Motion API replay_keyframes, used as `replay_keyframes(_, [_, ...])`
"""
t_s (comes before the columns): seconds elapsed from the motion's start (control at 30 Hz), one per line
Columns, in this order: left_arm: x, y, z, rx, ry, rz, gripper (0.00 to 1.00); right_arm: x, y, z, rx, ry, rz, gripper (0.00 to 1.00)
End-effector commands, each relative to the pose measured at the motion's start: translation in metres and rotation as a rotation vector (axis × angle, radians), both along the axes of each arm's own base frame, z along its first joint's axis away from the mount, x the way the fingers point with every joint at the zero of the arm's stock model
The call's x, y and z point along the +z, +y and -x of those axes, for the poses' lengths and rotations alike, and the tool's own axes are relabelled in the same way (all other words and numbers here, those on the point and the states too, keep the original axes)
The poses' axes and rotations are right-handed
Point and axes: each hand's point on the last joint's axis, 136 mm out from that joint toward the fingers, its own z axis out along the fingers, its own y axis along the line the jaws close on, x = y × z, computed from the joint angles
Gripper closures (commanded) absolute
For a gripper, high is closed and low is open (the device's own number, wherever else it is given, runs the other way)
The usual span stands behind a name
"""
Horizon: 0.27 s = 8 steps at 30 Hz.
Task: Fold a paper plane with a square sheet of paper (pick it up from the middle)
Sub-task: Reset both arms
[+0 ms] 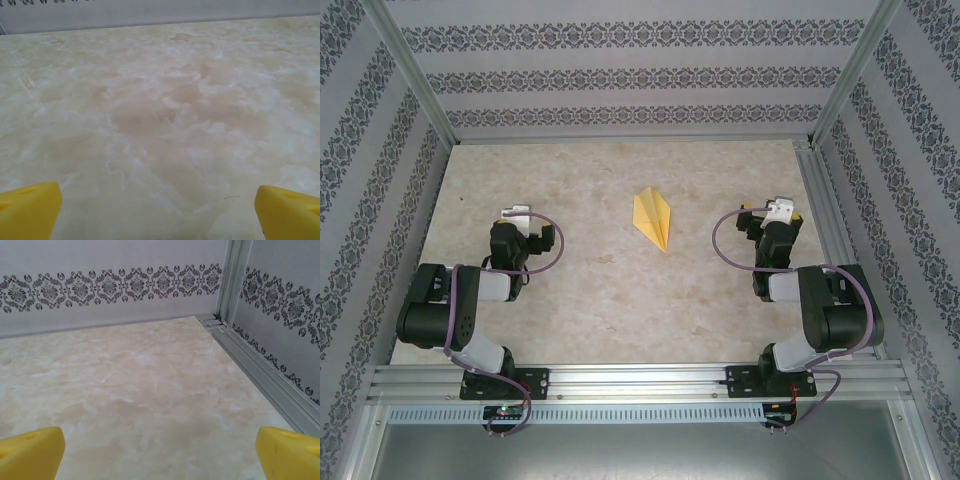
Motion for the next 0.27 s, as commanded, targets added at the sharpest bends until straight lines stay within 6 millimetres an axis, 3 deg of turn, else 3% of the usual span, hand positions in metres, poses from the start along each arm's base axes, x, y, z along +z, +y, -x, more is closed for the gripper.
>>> replay_keyframes(0.0, [0.0174, -0.0050, -0.0096, -0.027, -0.063, -0.018, 0.00, 0.0046, -0.0010, -0.0004, 0.009, -0.028, 0.004, 0.02])
replay_keyframes(0.23, [0.0167, -0.0056, -0.0098, -0.027, -0.060, -0.020, 0.00, 0.0064, -0.0009, 0.0001, 0.010, -0.038, 0.005, 0.02])
